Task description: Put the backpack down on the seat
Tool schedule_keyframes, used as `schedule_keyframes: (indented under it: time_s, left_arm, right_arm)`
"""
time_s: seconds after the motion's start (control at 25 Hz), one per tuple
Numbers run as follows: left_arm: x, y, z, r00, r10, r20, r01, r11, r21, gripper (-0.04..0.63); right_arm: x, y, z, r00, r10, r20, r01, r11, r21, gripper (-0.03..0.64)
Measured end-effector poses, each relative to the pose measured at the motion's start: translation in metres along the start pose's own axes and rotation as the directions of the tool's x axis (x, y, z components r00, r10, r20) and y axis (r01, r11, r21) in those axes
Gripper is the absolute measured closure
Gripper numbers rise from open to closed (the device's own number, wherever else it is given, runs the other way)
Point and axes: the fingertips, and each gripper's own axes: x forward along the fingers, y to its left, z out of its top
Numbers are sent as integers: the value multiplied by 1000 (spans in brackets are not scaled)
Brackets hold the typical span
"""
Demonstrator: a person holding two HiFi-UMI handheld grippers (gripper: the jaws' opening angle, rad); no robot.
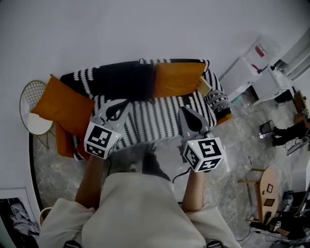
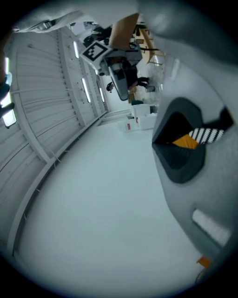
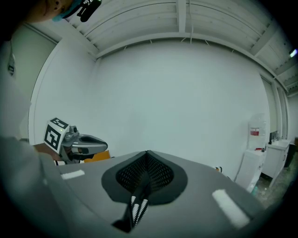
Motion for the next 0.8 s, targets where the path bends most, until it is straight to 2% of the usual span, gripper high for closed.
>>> schedule_keyframes:
  time_s: [0.28,0.6,0.8]
  left_arm:
    - [-26,-28,20,1000,-2,26,1,1000,24,591]
    - [-32,-37,35,999,-1,38,1,1000,21,591]
    - [-31,-48,31,999,-19,46,20,1000,-14,591]
  right_arm:
    - [-27,21,3,999,33,15,-33,999,-17,611]
    - [-33,22,2,999,45,4,-45,999,-2,611]
    - [-40,20,-7,999,51,3,-51,998,27,611]
